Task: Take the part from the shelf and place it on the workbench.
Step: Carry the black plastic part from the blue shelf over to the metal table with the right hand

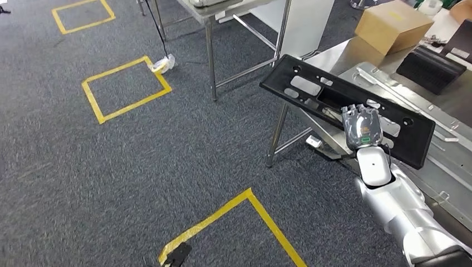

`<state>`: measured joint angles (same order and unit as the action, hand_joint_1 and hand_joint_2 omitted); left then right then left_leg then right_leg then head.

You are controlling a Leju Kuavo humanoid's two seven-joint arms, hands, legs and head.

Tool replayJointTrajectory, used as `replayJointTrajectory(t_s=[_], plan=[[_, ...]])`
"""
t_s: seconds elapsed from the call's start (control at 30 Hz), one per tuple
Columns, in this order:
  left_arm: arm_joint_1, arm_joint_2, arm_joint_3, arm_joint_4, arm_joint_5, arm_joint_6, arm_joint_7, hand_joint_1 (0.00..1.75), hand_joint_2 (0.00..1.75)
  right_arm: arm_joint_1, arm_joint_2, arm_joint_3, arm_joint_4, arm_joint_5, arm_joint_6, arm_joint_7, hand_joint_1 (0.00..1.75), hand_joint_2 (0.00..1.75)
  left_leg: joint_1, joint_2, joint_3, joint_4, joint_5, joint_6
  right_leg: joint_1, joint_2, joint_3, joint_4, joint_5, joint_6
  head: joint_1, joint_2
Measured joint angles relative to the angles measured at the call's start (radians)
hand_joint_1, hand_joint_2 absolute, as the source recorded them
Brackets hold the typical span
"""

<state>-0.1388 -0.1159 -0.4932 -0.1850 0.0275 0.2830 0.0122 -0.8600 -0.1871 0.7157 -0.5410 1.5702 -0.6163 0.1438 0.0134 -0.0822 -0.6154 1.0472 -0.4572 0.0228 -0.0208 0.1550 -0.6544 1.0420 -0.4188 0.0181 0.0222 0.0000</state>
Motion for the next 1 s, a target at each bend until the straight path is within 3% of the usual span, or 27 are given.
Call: replayJointTrajectory(t_s=[0.03,0.1,0.17,0.23,0.27,0.3,0.33,0.4,0.47,0.53,0.57,0.63,0.7,0.77,0.8,0.83,0.9,0.93,1.0], plan=[[-0.002,0.000,0.000,0.000,-0.001,0.000,0.000,0.00,1.75,0.001,-0.004,0.000,-0.001,0.000,0.000,0.000,1.73,1.75,0.000,0.013,0.003,-0.005,0.003,0.007,-0.002,0.003,-0.002,-0.003,0.002,0.007,0.000,0.000],[-0.006,0.000,0.000,0.000,-0.003,0.001,0.000,0.00,1.75,-0.001,-0.012,-0.001,-0.002,0.000,0.000,0.000,1.73,1.75,0.002,0.038,0.010,-0.019,0.010,0.020,0.002,-0.049,-0.015,0.021,-0.016,0.017,0.002,0.000],[-0.005,-0.001,0.000,0.000,-0.005,0.001,-0.001,0.00,1.75,-0.004,-0.016,-0.001,-0.003,0.000,-0.001,0.001,1.73,1.75,0.003,0.064,0.015,-0.027,0.011,0.028,0.007,-0.122,-0.063,0.120,-0.068,0.025,0.005,0.000],[0.000,-0.001,0.001,0.000,-0.006,0.001,0.000,0.00,1.75,-0.004,-0.016,-0.001,-0.004,0.000,0.000,0.001,1.73,1.75,0.002,0.093,0.016,-0.027,0.008,0.030,0.003,-0.145,-0.120,0.232,-0.109,0.032,0.006,0.000],[0.001,-0.001,0.001,0.000,-0.006,0.001,0.000,0.00,1.75,-0.003,-0.017,-0.001,-0.004,0.000,0.000,0.001,1.73,1.75,0.002,0.107,0.016,-0.026,0.005,0.030,0.001,-0.148,-0.131,0.251,-0.106,0.035,0.006,0.000],[0.002,-0.001,0.001,0.000,-0.006,0.001,0.000,0.00,1.75,-0.002,-0.017,-0.001,-0.004,0.000,0.000,0.001,1.73,1.75,0.002,0.122,0.018,-0.026,0.003,0.029,0.000,-0.151,-0.121,0.231,-0.085,0.036,0.006,0.000],[0.001,-0.001,0.001,0.000,-0.006,0.001,0.000,0.00,1.75,-0.003,-0.017,-0.001,-0.004,0.000,0.000,0.001,1.73,1.75,0.002,0.136,0.021,-0.025,-0.001,0.027,-0.001,-0.160,-0.092,0.175,-0.051,0.037,0.006,0.000],[-0.001,-0.001,0.001,0.000,-0.006,0.001,0.000,0.00,1.75,-0.006,-0.018,-0.002,-0.004,0.000,-0.001,0.002,1.73,1.75,-0.002,0.161,0.030,-0.026,-0.008,0.020,0.007,-0.205,-0.023,0.040,0.004,0.030,0.006,0.000],[-0.002,-0.001,0.001,0.000,-0.006,0.001,0.000,0.00,1.75,-0.010,-0.018,-0.002,-0.006,0.000,-0.001,0.002,1.73,1.75,-0.008,0.182,0.037,-0.026,-0.014,0.011,0.020,-0.234,0.006,-0.020,0.015,0.015,0.005,0.000],[-0.003,-0.001,0.001,0.000,-0.007,0.000,-0.001,0.00,1.75,-0.011,-0.020,-0.004,-0.007,0.000,-0.001,0.002,1.73,1.75,-0.011,0.207,0.047,-0.029,-0.021,0.000,0.024,-0.212,0.007,-0.023,0.013,0.000,0.004,0.000],[-0.003,-0.001,0.001,0.000,-0.007,-0.001,-0.001,0.00,1.75,-0.010,-0.021,-0.005,-0.008,-0.001,-0.001,0.001,1.73,1.75,-0.009,0.207,0.051,-0.027,-0.028,-0.006,0.021,-0.199,0.011,-0.026,0.012,-0.006,0.004,0.000],[-0.005,-0.001,0.001,0.000,-0.008,-0.002,-0.002,0.00,1.75,-0.010,-0.023,-0.007,-0.008,-0.002,-0.002,-0.001,1.73,1.75,-0.005,0.164,0.036,0.021,-0.062,-0.014,0.013,-0.175,0.022,-0.033,0.013,-0.017,0.003,0.000],[-0.004,0.000,0.001,0.000,-0.009,-0.002,-0.003,0.00,1.75,-0.011,-0.022,-0.008,-0.009,-0.005,-0.002,-0.002,1.73,1.75,-0.003,0.107,-0.031,0.155,-0.126,-0.015,0.009,-0.152,0.027,-0.035,0.012,-0.025,0.002,0.000],[0.001,0.000,0.001,0.000,-0.009,-0.002,-0.002,0.00,1.75,-0.007,-0.022,-0.009,-0.009,-0.007,-0.002,-0.003,1.73,1.75,-0.003,0.090,-0.100,0.277,-0.160,-0.016,0.010,-0.122,0.027,-0.034,0.011,-0.028,0.002,0.000],[0.003,0.000,0.001,0.000,-0.009,-0.002,-0.002,0.00,1.75,-0.004,-0.021,-0.009,-0.009,-0.008,-0.002,-0.003,1.73,1.75,-0.003,0.088,-0.112,0.287,-0.147,-0.015,0.010,-0.106,0.028,-0.032,0.010,-0.028,0.002,0.000],[0.004,0.001,0.001,0.000,-0.009,-0.002,-0.001,0.00,1.75,-0.001,-0.021,-0.009,-0.009,-0.009,-0.002,-0.003,1.73,1.75,-0.003,0.085,-0.104,0.255,-0.113,-0.013,0.009,-0.089,0.028,-0.029,0.009,-0.027,0.002,0.000],[0.004,0.002,0.002,0.000,-0.010,-0.002,0.000,0.00,1.75,0.004,-0.021,-0.012,-0.009,-0.010,-0.002,-0.004,1.73,1.75,0.000,0.048,-0.053,0.117,-0.029,-0.007,0.007,-0.058,0.026,-0.018,0.003,-0.021,0.002,0.000],[0.004,0.003,0.002,0.000,-0.010,-0.002,0.001,0.00,1.75,0.006,-0.020,-0.014,-0.009,-0.010,-0.003,-0.003,1.73,1.75,0.002,0.025,-0.028,0.057,-0.003,-0.005,0.008,-0.044,0.022,-0.011,-0.001,-0.016,0.003,0.000],[0.005,0.004,0.002,0.000,-0.011,-0.001,0.003,0.00,1.75,0.012,-0.020,-0.018,-0.009,-0.009,-0.003,-0.002,1.73,1.75,0.003,0.001,-0.006,0.007,0.008,0.001,0.005,-0.020,0.013,-0.003,-0.003,-0.003,0.004,0.000]])
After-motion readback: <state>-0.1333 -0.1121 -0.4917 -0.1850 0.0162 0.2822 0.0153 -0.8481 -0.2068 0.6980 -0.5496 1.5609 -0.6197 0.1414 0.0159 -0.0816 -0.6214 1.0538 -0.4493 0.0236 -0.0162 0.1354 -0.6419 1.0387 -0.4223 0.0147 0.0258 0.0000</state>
